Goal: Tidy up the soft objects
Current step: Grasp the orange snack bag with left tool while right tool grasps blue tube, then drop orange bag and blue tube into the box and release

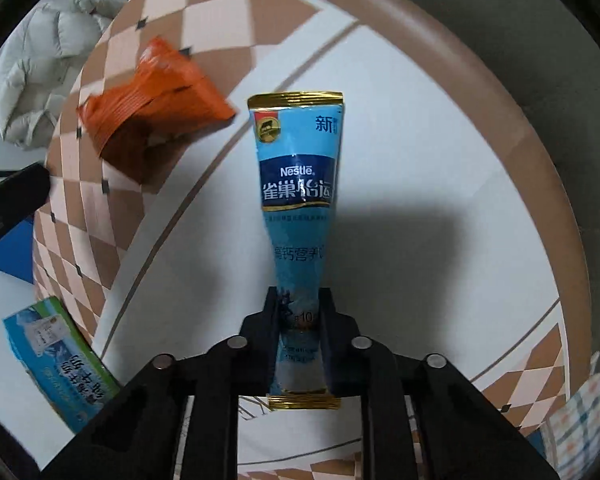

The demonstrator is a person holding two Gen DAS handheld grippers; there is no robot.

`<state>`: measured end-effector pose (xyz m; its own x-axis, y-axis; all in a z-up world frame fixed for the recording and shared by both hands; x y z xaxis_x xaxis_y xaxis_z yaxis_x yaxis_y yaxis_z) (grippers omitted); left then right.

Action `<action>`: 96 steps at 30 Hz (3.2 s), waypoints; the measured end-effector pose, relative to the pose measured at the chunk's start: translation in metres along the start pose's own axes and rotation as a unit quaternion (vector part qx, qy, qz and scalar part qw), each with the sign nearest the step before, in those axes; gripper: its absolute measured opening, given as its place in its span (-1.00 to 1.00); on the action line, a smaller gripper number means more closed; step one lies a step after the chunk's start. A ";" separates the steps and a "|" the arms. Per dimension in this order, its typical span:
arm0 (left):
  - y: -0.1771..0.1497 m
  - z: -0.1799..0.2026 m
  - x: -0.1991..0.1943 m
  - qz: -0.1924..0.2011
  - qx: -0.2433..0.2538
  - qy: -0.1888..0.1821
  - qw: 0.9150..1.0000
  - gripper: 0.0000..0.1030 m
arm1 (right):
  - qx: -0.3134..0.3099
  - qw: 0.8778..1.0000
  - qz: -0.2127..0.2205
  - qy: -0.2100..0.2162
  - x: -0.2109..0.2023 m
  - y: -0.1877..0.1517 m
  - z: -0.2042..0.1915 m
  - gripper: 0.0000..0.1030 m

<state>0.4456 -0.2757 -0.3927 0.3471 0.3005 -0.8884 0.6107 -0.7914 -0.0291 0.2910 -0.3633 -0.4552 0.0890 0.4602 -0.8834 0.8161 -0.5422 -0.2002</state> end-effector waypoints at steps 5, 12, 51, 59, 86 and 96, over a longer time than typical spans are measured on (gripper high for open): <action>0.024 0.027 0.019 -0.020 0.053 -0.012 0.998 0.95 | 0.015 1.000 0.002 0.016 -0.015 0.007 0.015 -0.70; 0.023 0.053 0.035 -0.038 0.082 -0.019 0.996 0.48 | 0.016 1.000 0.017 0.009 -0.029 0.014 0.024 -0.71; -0.464 -0.203 -0.026 -0.090 -0.520 -0.075 0.846 -0.01 | -0.371 0.928 -0.033 -0.001 0.004 -0.221 -0.337 -0.71; -0.515 -0.229 0.040 -0.146 -0.540 -0.078 0.825 -0.01 | -0.387 0.919 -0.044 -0.063 0.069 -0.221 -0.364 -0.71; -0.518 -0.196 0.037 -0.137 -0.535 -0.117 0.826 0.84 | -0.377 0.920 -0.052 -0.096 0.092 -0.233 -0.355 1.00; -0.524 -0.190 -0.006 -0.113 -0.539 -0.081 0.831 0.84 | -0.390 0.914 -0.021 -0.105 0.064 -0.252 -0.350 1.00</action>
<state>0.2586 0.2388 -0.2847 0.0899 0.2311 -0.9688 0.9601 0.2385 0.1460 0.2906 0.0485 -0.3128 0.0033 0.2785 -0.9604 0.9826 0.1773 0.0548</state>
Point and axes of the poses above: each gripper's, at about its wrist camera, not at the fingertips, and x roughly the way its jaws point, z to its right, y to its top, the point moved 9 cm from there along x, roughly the way its jaws point, and after that the axes turned 14 degrees about y, right-handed, at the moved point
